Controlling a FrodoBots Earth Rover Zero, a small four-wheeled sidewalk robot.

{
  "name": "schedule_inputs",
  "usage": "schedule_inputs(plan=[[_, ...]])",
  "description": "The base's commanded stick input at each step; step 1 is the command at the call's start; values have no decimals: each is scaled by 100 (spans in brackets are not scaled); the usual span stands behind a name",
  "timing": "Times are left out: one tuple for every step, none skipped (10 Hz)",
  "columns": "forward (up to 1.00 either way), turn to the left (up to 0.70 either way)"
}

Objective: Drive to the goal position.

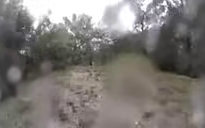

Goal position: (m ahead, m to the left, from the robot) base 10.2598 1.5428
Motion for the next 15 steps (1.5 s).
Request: schedule_inputs(plan=[[85, 0], [85, 0], [85, 0], [85, 0], [85, 9], [85, 27], [85, 33], [85, 32], [85, 0], [85, 0], [85, 0], [85, 0], [85, 0], [85, 0], [85, 0]])
